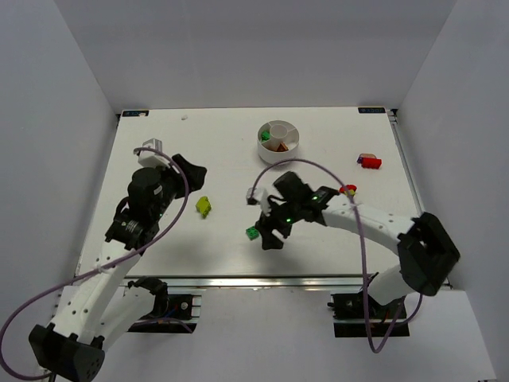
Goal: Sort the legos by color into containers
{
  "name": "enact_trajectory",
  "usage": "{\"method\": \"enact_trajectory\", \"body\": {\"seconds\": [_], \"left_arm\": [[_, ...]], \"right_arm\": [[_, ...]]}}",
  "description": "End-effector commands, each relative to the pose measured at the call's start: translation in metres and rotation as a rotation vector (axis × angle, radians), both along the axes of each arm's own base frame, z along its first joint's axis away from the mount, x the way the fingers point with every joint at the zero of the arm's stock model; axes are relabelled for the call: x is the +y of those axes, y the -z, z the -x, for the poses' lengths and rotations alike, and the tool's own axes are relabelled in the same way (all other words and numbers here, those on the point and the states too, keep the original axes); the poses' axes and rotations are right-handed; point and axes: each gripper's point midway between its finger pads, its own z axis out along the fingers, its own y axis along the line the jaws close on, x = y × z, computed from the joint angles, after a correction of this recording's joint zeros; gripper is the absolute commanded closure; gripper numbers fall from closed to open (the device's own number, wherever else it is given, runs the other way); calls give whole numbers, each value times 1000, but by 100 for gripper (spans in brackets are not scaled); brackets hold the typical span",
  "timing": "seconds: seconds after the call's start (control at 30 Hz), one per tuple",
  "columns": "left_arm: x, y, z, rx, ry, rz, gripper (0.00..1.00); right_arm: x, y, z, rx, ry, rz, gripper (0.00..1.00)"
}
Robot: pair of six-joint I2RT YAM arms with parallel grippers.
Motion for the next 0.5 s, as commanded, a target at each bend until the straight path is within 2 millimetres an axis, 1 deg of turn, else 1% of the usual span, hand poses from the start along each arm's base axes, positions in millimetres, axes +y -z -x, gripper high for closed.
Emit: {"method": "enact_trajectory", "body": {"seconds": [0.0,0.03,0.1,0.13,0.17,0.2,0.23,0.27,0.3,0.33,0.4,0.43,0.47], "left_arm": [[28,19,24,101,-123,-3,21],[33,21,28,101,-145,-3,21],[41,18,39,94,-168,13,21],[43,21,42,101,-181,30,21],[46,21,45,100,-197,37,21],[48,25,50,114,-208,53,21],[51,22,55,102,-216,68,21],[53,27,58,109,-226,72,21],[54,31,61,123,-236,80,21],[57,30,65,114,-241,90,21],[60,34,69,122,-257,89,21],[62,34,71,120,-260,89,21],[63,32,71,118,-266,88,21]], "right_arm": [[45,-10,-32,-90,312,35,22],[57,3,-27,-61,323,75,22],[68,6,-27,6,400,82,21],[78,8,-25,19,409,86,20],[80,10,-31,-13,453,100,18],[83,11,-32,-25,469,105,18],[88,15,-29,-31,464,114,18],[85,16,-36,-68,505,129,18],[85,18,-38,-73,522,136,18],[86,21,-38,-83,528,147,19],[81,29,-47,-116,568,176,19],[81,33,-48,-120,570,187,20],[82,34,-50,-125,575,192,20]]}}
